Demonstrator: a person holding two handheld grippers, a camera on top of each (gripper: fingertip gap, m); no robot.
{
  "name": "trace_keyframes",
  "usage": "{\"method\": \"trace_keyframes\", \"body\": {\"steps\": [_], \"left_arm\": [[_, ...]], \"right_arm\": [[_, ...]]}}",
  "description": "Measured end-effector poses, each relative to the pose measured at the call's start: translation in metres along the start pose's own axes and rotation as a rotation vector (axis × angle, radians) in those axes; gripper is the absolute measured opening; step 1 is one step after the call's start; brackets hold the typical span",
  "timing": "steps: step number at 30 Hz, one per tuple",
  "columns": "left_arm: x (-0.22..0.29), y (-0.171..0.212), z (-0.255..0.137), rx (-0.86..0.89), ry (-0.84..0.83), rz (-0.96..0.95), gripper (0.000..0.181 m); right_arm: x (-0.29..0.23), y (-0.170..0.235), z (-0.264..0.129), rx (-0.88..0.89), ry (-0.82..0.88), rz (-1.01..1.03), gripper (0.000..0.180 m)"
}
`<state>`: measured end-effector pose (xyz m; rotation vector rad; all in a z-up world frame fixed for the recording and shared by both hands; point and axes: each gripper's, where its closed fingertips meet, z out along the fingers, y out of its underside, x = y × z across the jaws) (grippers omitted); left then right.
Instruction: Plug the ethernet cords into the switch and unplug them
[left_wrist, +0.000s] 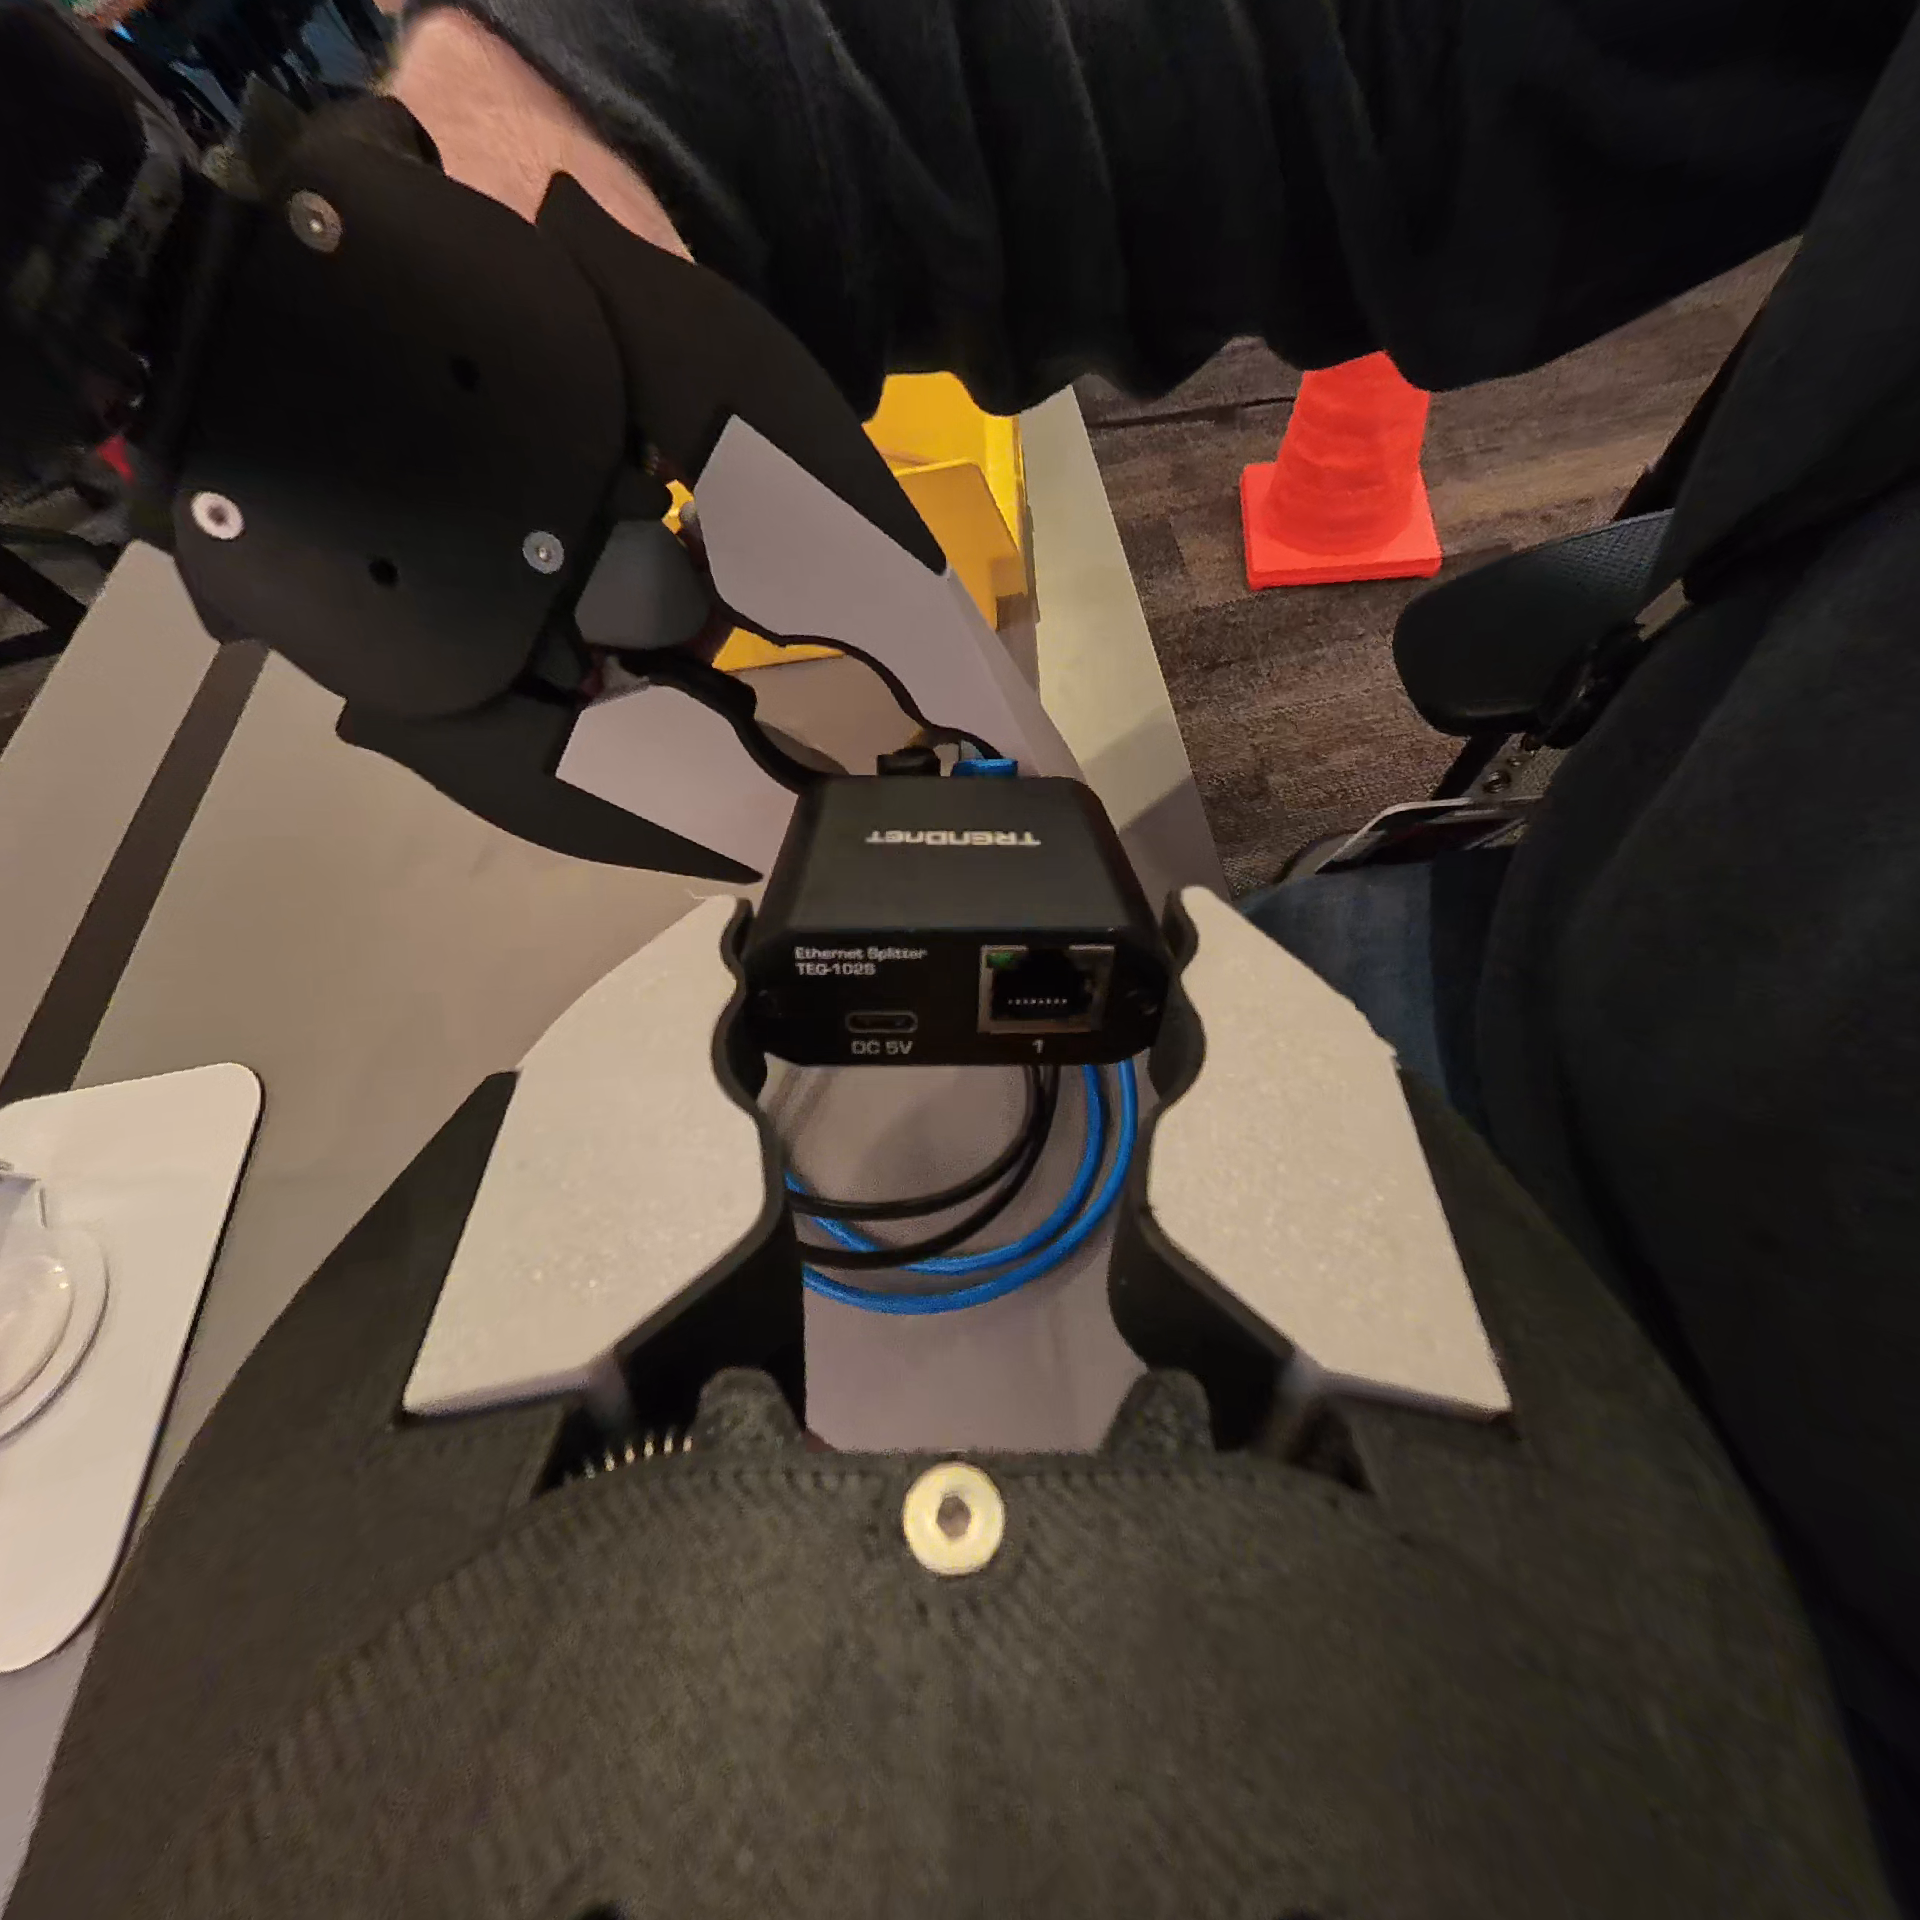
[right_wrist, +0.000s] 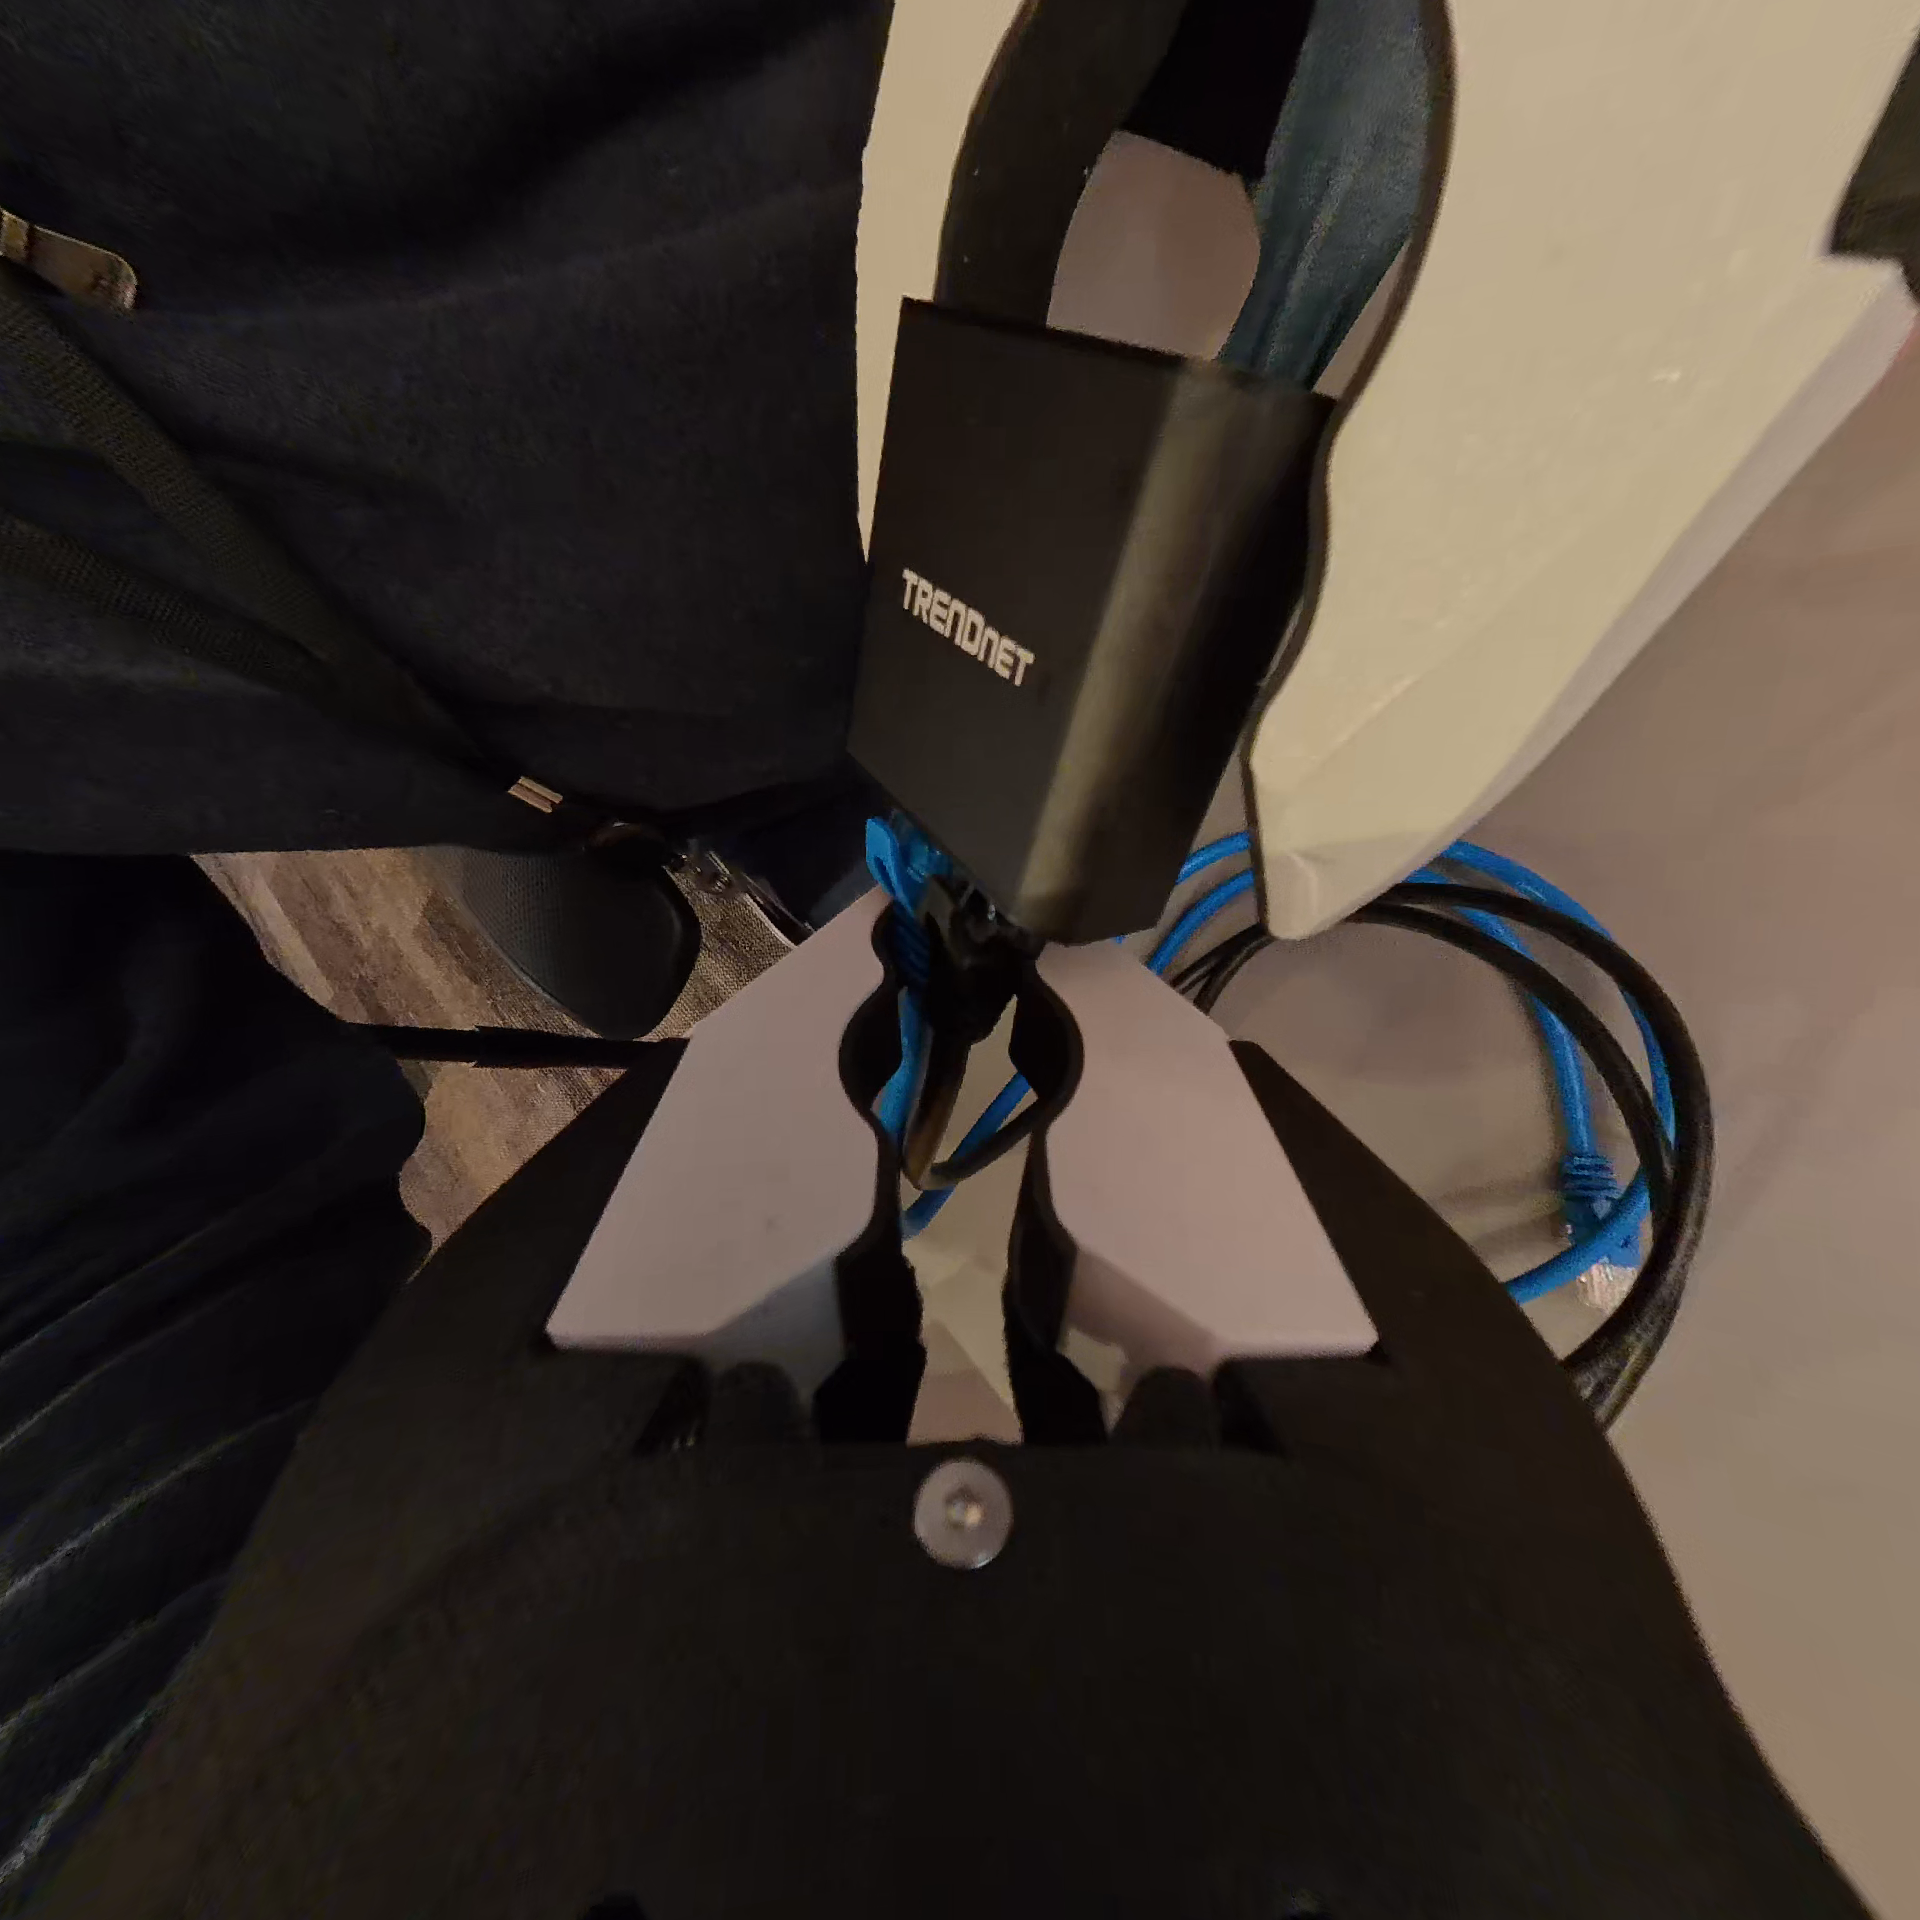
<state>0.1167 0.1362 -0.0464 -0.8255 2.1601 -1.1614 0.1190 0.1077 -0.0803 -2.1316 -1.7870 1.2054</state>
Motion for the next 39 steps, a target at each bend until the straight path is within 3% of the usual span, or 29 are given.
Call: {"method": "trace_keyframes", "body": {"steps": [12, 16, 21, 26, 29, 35, 39], "left_arm": [[0.001, -0.001, -0.005, 0.042, -0.032, 0.013, 0.062], [-0.005, -0.002, -0.011, 0.058, -0.07, 0.003, 0.062], [-0.024, -0.002, -0.023, 0.134, -0.14, -0.119, 0.062], [-0.042, -0.001, -0.033, 0.239, -0.167, -0.291, 0.062], [-0.049, -0.004, -0.039, 0.297, -0.149, -0.391, 0.062], [-0.05, -0.012, -0.04, 0.343, -0.129, -0.469, 0.062], [-0.051, -0.015, -0.041, 0.371, -0.12, -0.499, 0.062]], "right_arm": [[0.001, 0.004, 0.004, 0.005, 0.0, 0.011, 0.013], [0.01, -0.001, -0.002, 0.044, 0.078, 0.021, 0.017], [0.037, -0.008, -0.04, 0.127, 0.473, 0.018, 0.05], [0.036, -0.019, -0.083, 0.139, 1.013, -0.126, 0.031], [0.03, -0.025, -0.088, 0.076, 1.279, -0.259, 0.022], [0.027, -0.042, -0.091, -0.03, 1.592, -0.458, 0.021], [0.029, -0.047, -0.094, -0.125, 1.677, -0.531, 0.016]]}}
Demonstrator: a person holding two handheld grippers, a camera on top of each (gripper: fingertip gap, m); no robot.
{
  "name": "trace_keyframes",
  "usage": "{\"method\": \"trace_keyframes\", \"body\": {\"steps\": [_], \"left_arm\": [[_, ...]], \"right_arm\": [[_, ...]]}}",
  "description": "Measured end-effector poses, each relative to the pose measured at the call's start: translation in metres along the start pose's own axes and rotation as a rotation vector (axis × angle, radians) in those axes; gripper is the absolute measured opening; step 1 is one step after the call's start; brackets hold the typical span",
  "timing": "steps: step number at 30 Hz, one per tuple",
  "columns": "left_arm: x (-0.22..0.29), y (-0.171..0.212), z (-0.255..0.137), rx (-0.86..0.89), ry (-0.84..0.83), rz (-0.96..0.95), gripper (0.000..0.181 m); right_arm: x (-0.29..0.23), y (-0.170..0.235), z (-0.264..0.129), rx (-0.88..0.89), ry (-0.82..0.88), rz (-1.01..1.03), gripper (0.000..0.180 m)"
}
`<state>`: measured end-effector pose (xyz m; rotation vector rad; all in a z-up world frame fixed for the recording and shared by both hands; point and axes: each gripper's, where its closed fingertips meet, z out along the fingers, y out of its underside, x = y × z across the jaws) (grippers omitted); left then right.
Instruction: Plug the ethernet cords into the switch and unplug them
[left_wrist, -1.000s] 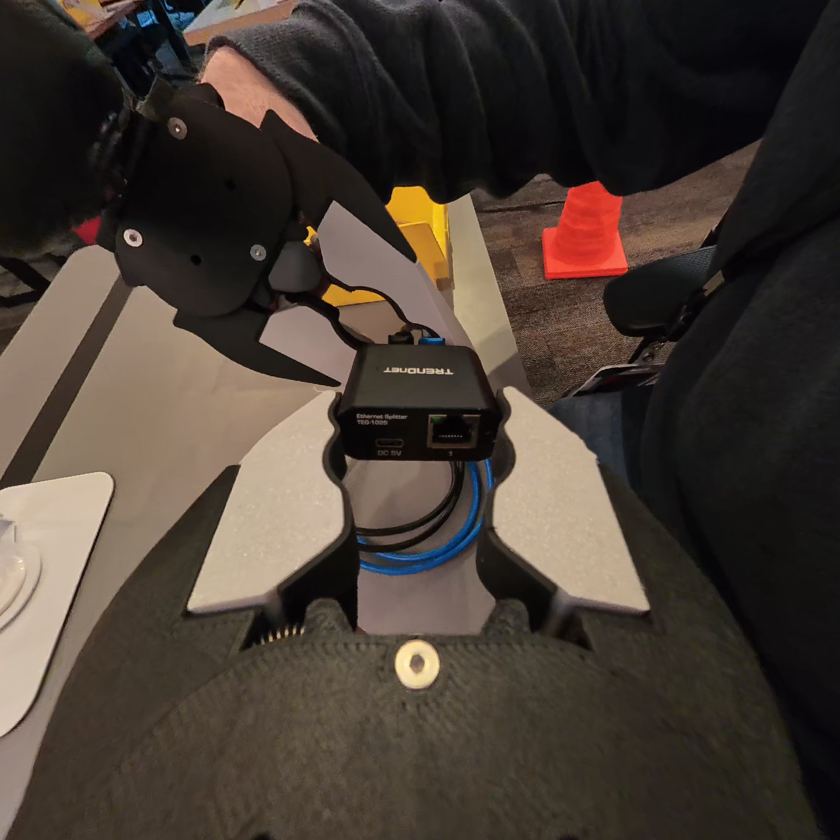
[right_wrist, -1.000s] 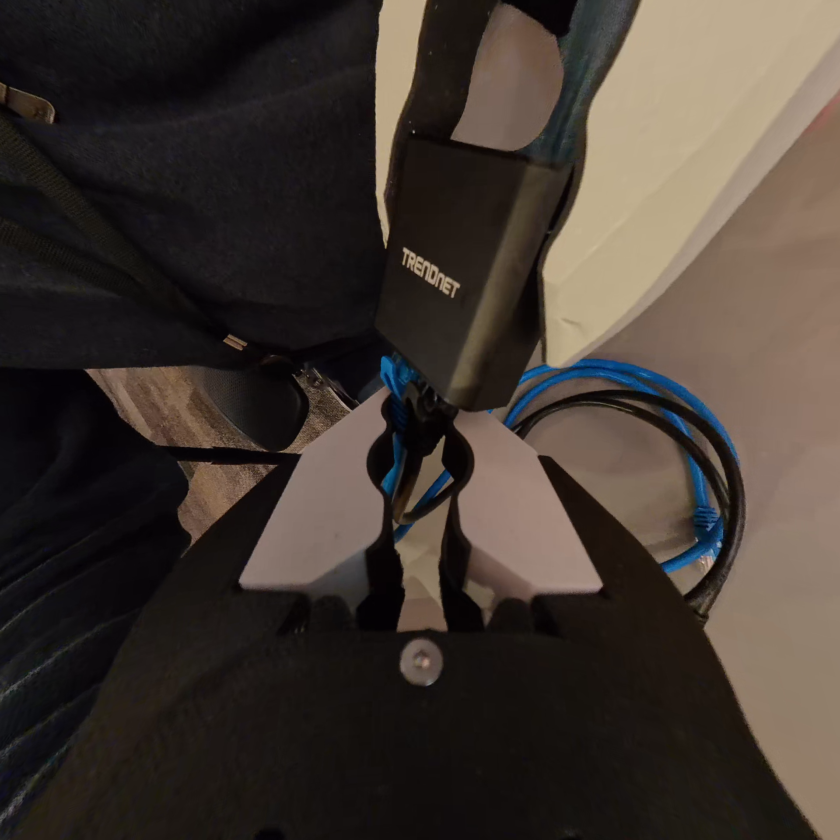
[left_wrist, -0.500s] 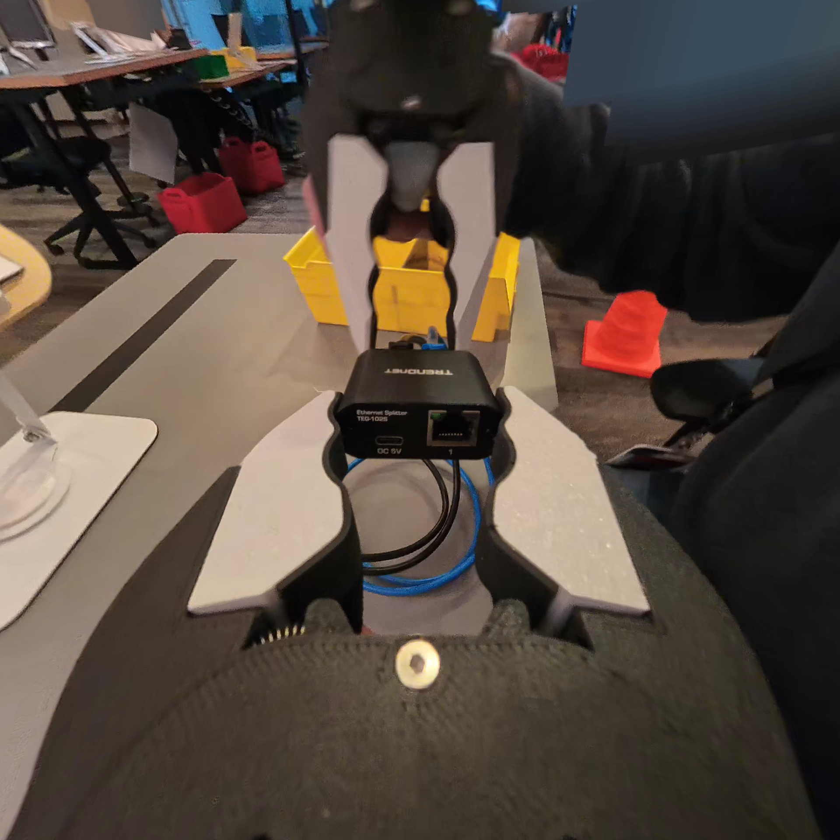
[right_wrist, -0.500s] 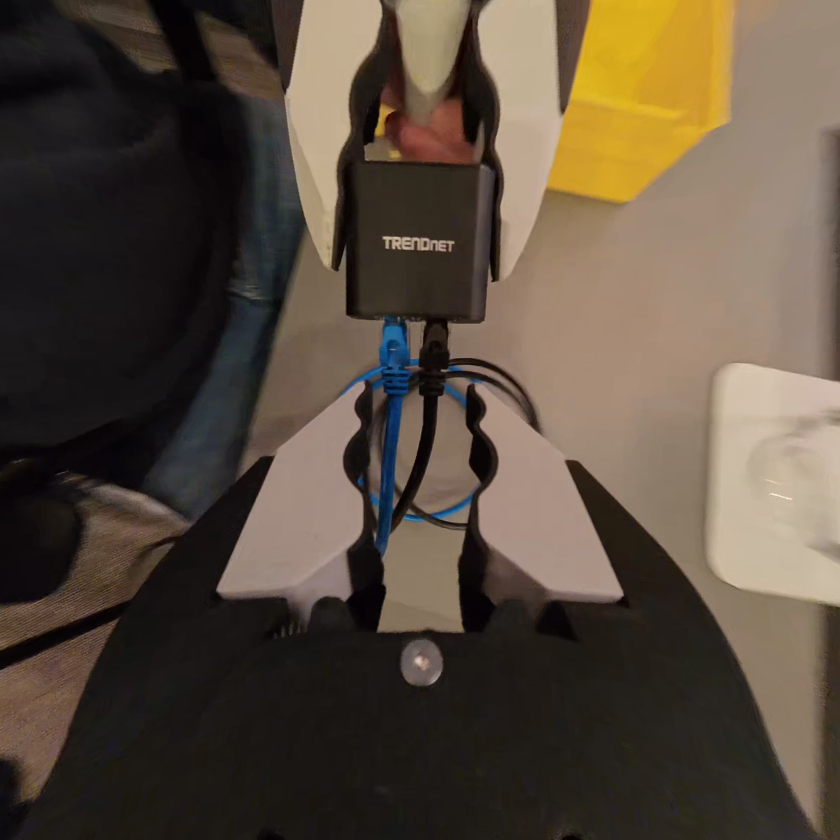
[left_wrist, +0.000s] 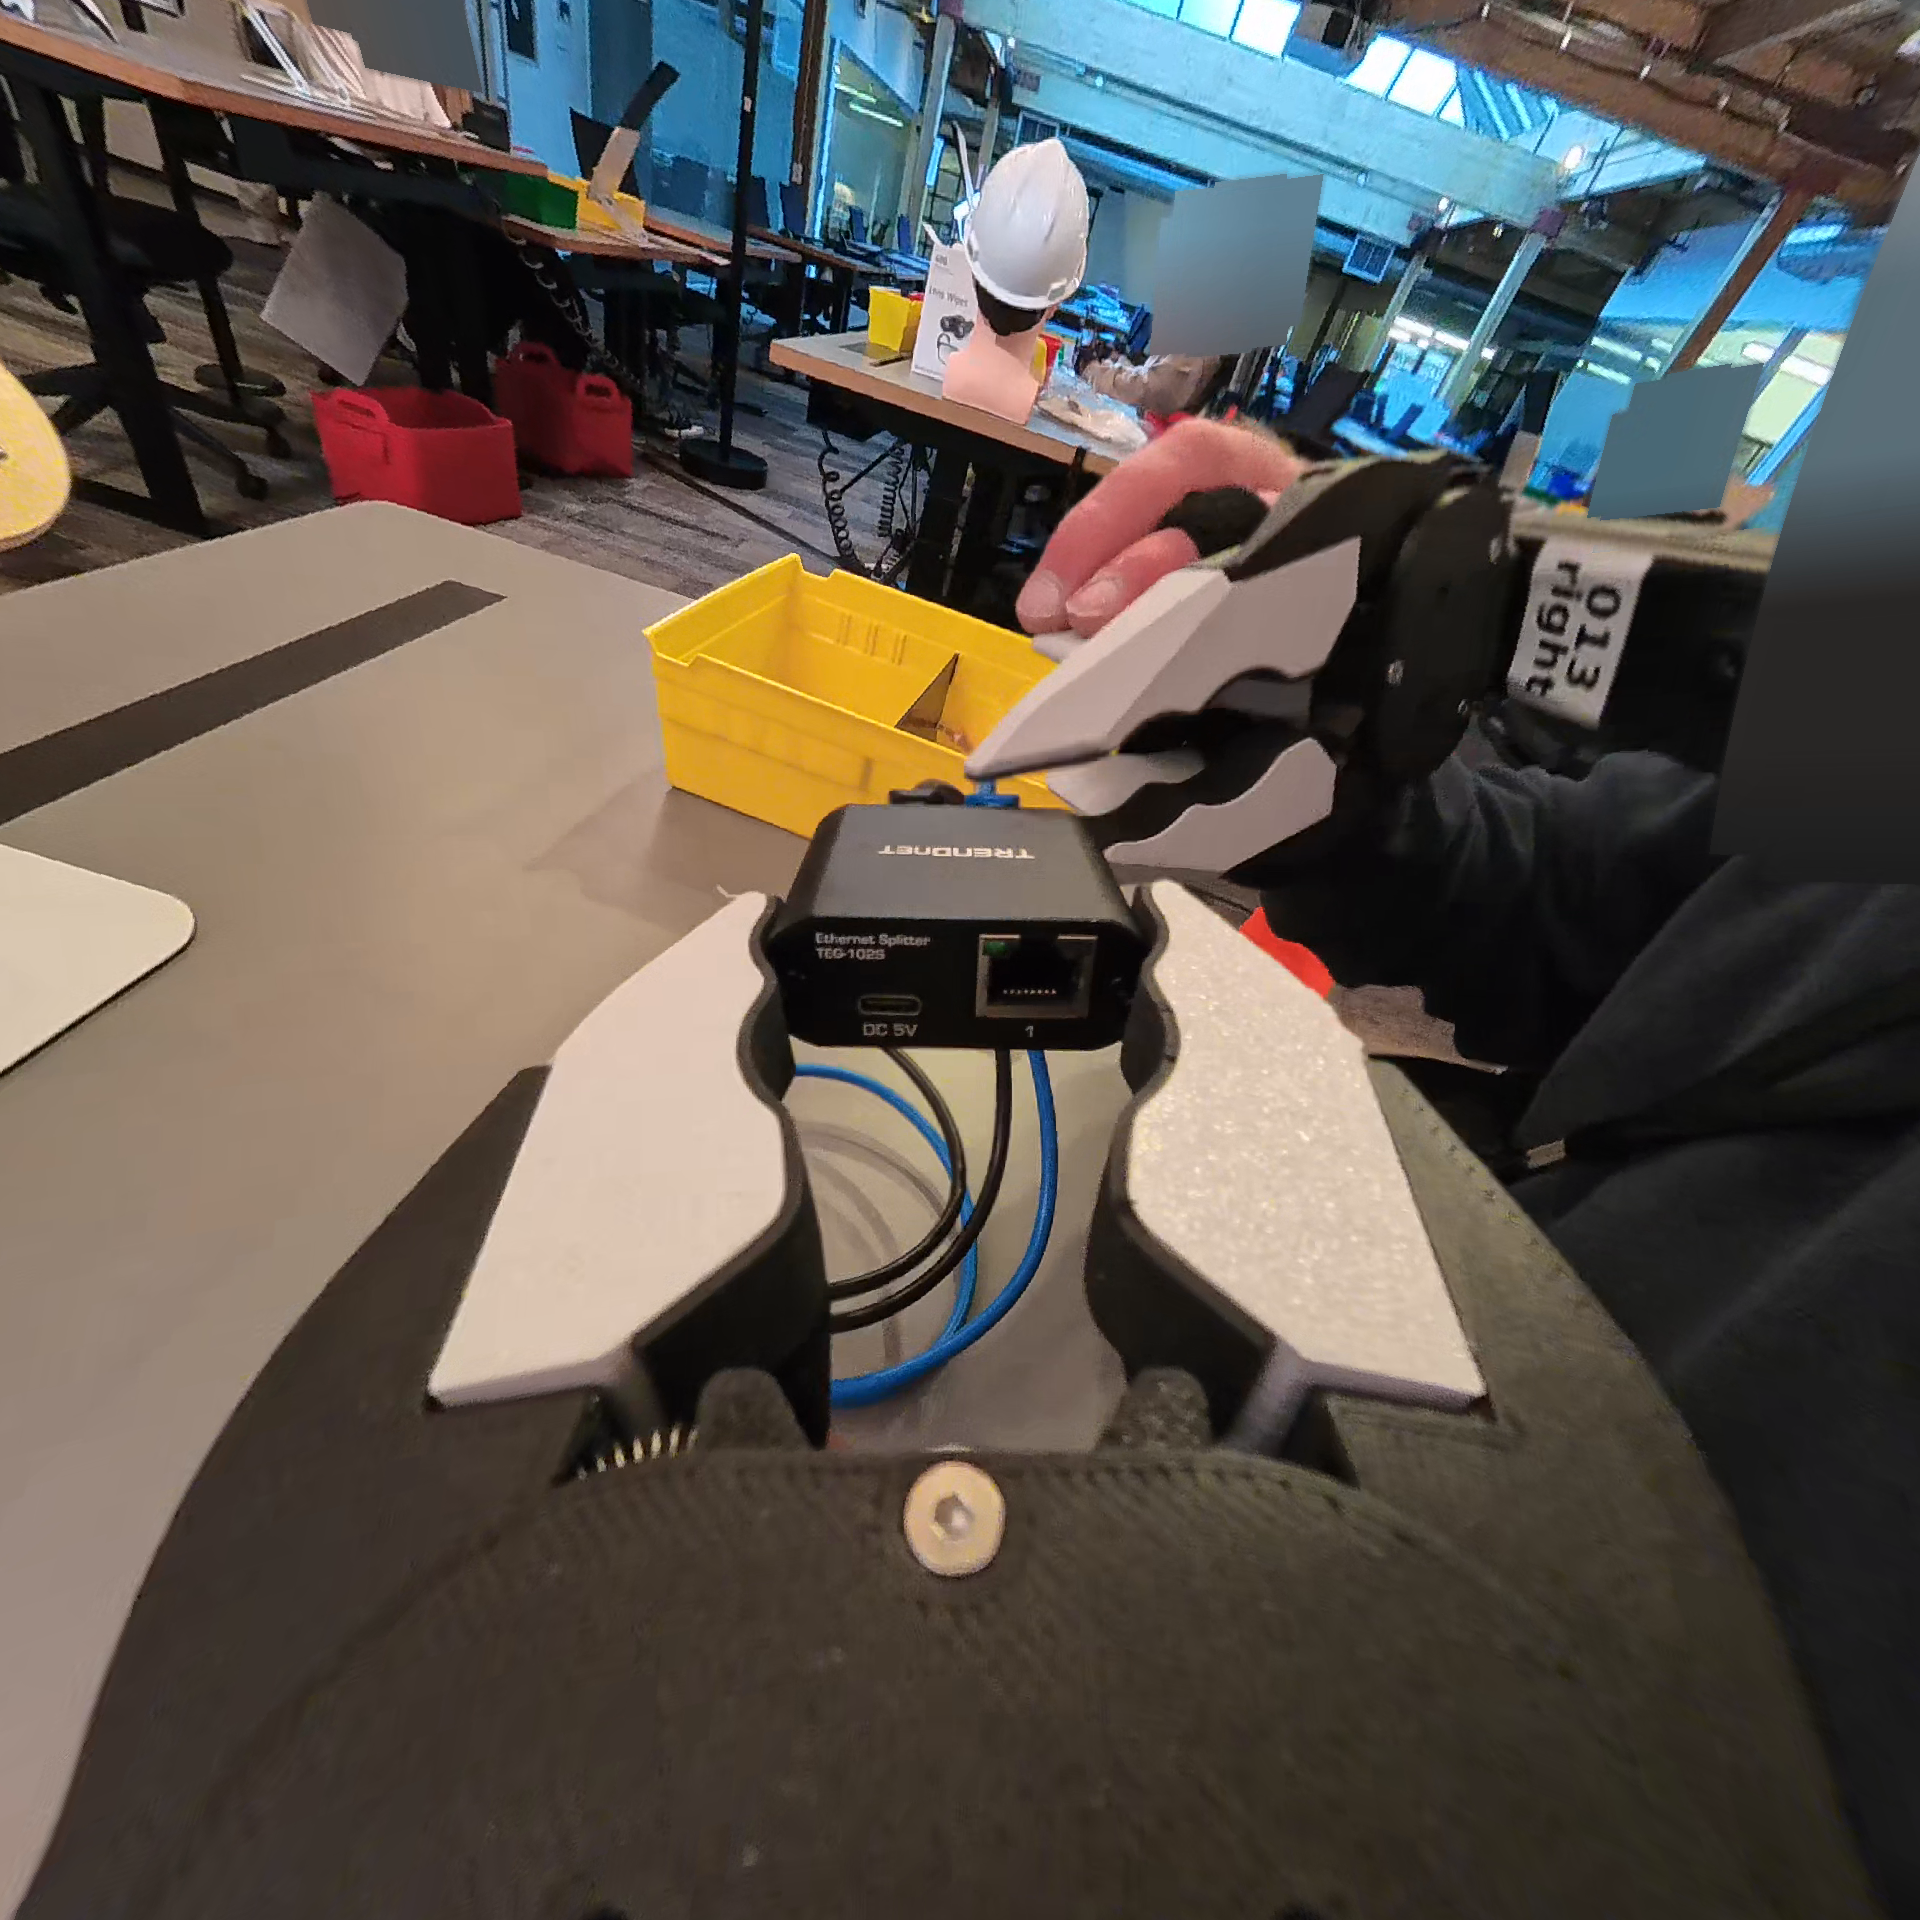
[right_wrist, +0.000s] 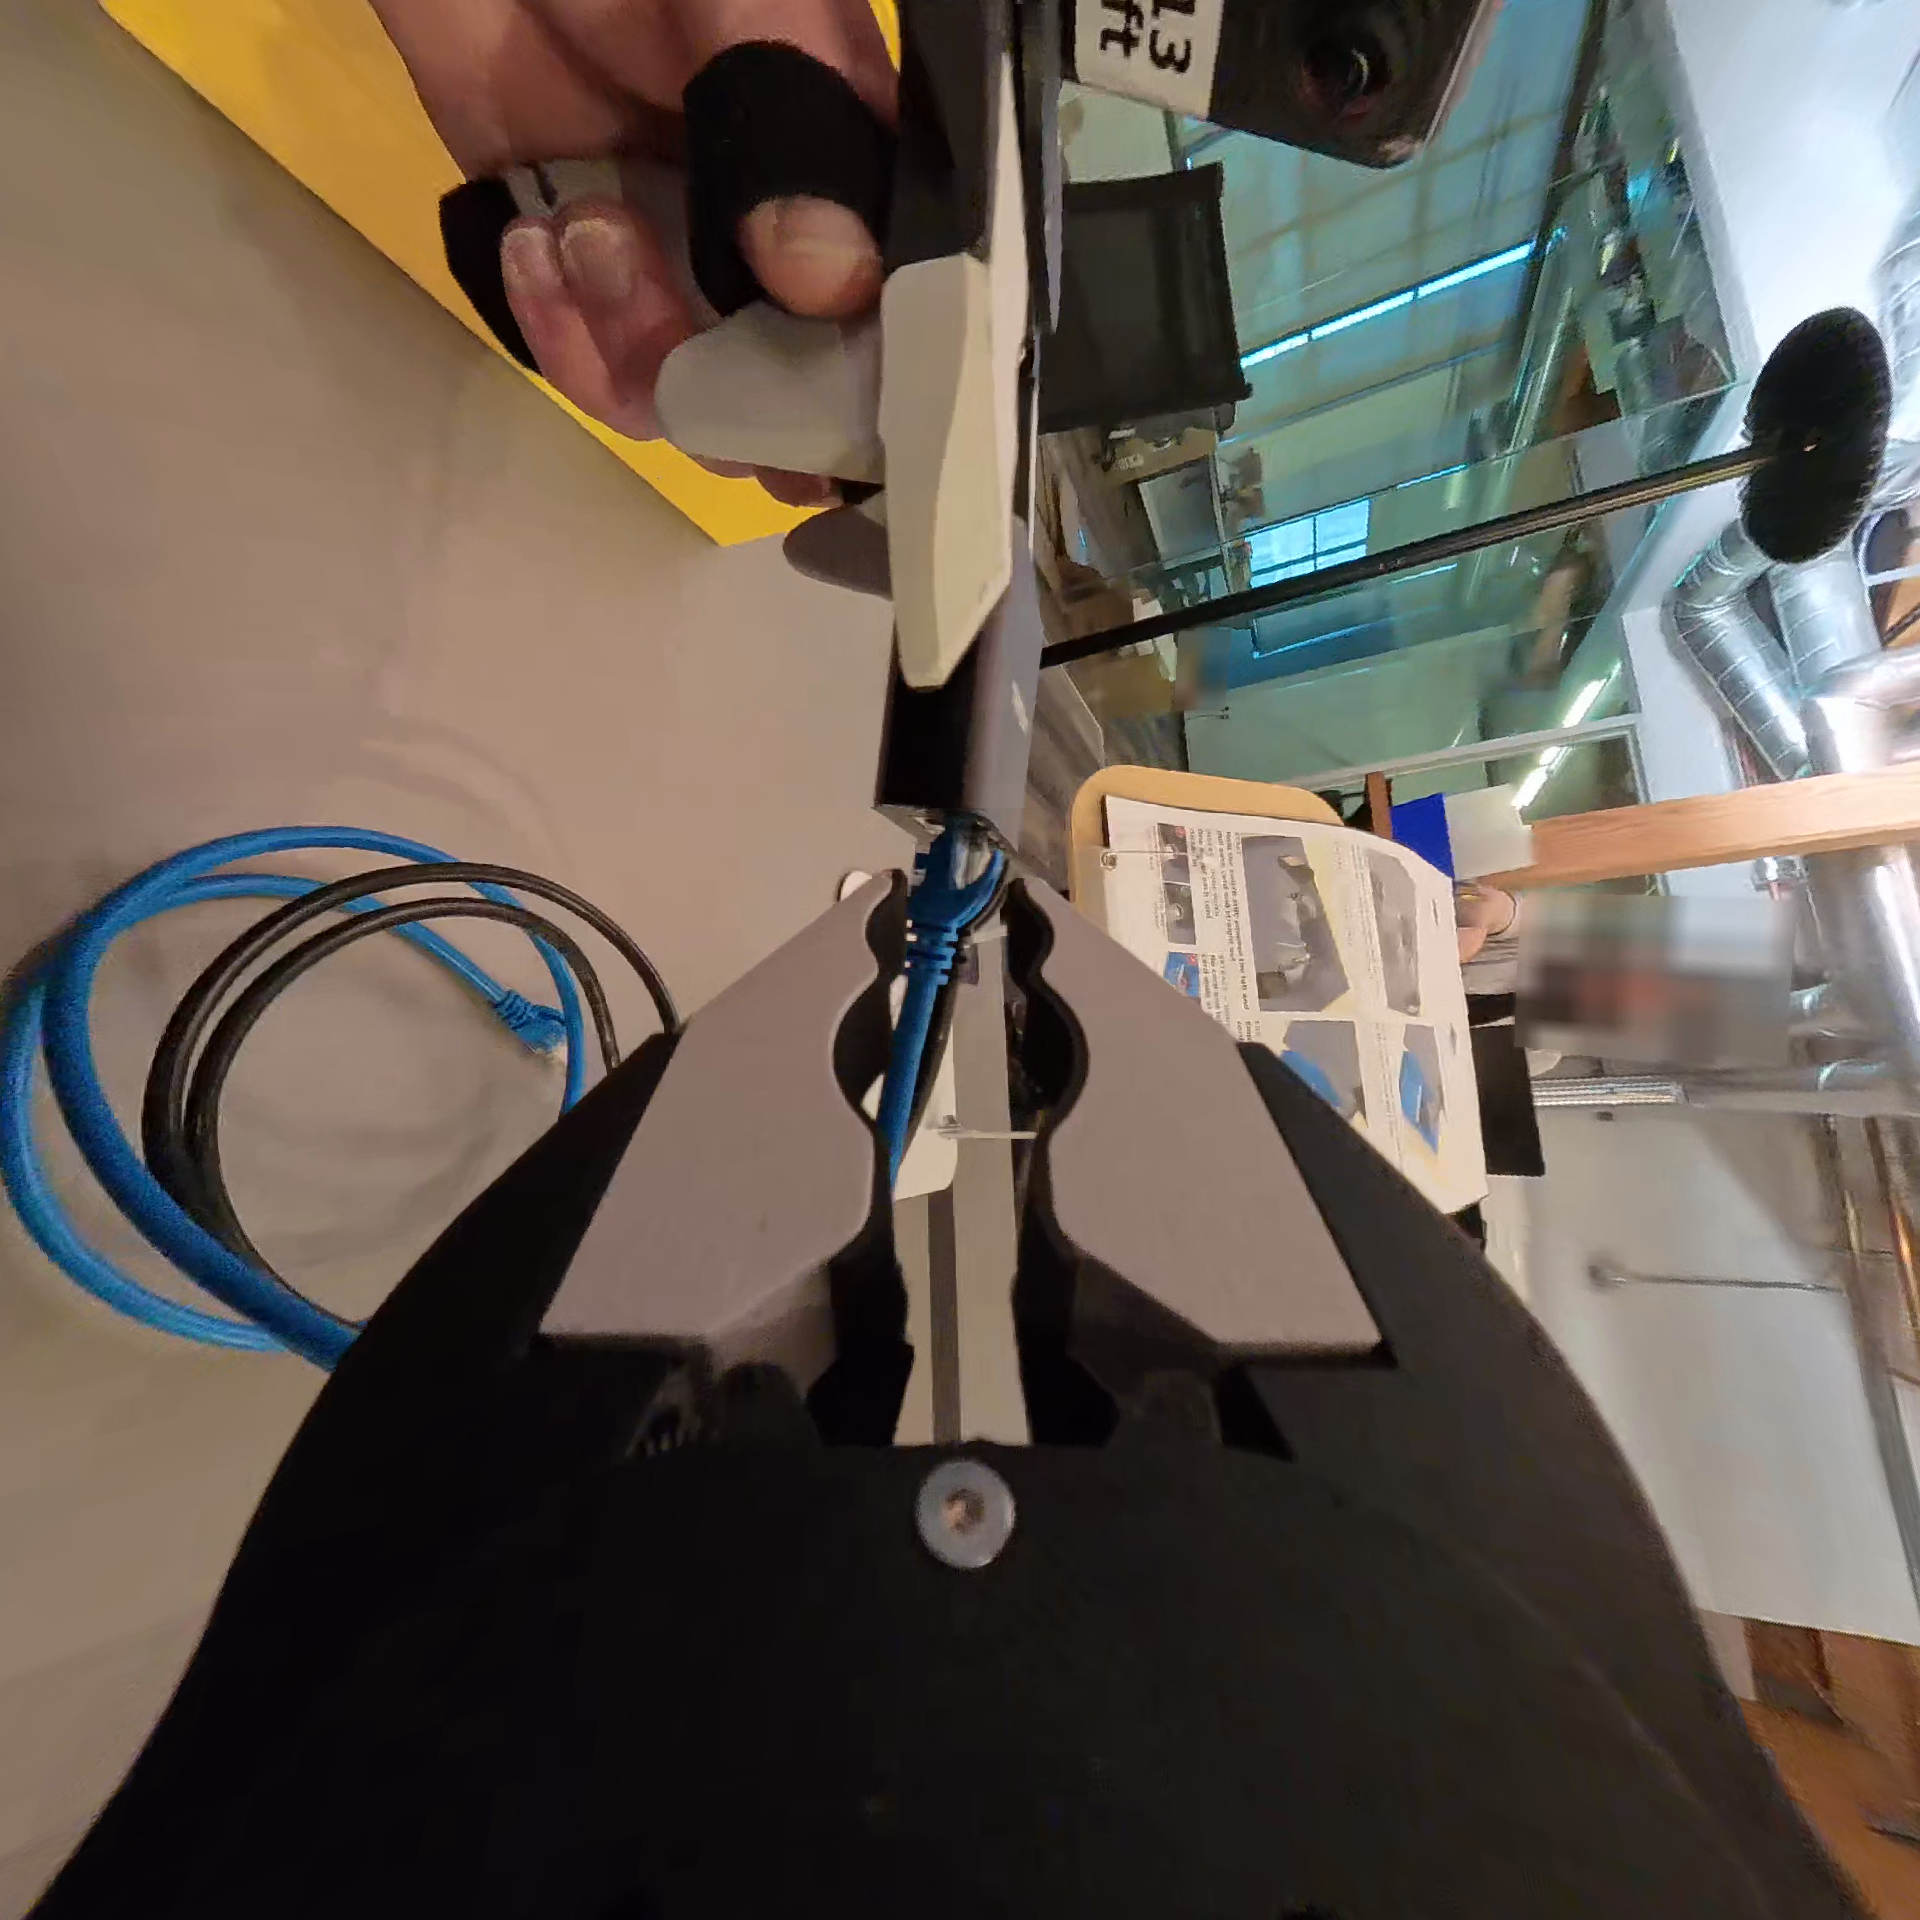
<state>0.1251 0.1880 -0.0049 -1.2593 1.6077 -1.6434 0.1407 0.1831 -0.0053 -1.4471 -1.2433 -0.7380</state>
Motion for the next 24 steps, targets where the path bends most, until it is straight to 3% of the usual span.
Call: {"method": "trace_keyframes", "body": {"steps": [13, 24], "left_arm": [[-0.0043, -0.0011, -0.0006, 0.028, 0.011, -0.081, 0.061], [-0.0058, 0.0019, 0.0023, 0.027, 0.019, -0.121, 0.061]], "right_arm": [[0.0006, 0.0007, 0.0064, -0.043, 0.027, -0.131, 0.014], [-0.0064, 0.0046, 0.0061, -0.139, -0.095, -0.277, 0.01]]}}
